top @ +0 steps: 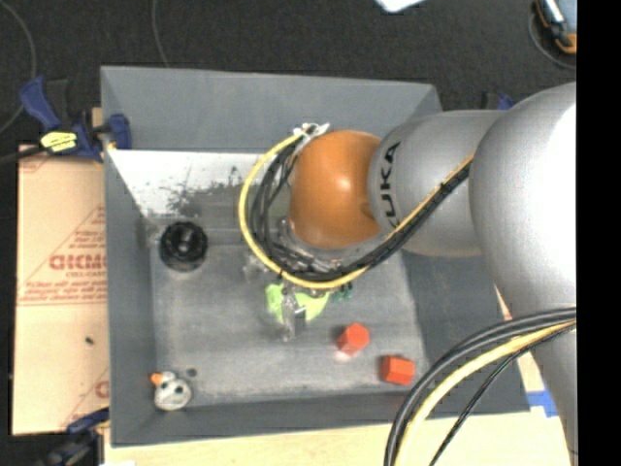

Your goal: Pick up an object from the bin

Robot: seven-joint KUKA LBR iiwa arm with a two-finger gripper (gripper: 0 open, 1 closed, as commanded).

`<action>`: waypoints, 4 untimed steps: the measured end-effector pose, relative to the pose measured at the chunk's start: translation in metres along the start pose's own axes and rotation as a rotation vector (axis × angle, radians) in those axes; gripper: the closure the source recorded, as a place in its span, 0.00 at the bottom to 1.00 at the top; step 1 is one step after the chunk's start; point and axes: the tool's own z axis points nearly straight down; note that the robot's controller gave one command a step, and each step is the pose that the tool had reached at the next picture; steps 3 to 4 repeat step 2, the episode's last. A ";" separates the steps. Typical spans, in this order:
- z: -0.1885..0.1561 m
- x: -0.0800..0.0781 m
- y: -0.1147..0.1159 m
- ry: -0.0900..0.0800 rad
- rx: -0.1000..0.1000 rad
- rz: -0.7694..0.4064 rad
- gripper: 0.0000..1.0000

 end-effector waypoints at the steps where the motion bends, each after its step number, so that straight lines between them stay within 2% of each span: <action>1: 0.000 0.000 0.000 0.000 0.000 0.000 0.00; 2: 0.010 0.010 -0.030 -0.002 0.000 -0.134 0.00; 4: 0.010 0.010 -0.030 -0.002 0.000 -0.134 0.00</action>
Offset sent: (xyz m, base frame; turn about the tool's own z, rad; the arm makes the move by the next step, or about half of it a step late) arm 0.0025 -0.0554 -0.0177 -0.2065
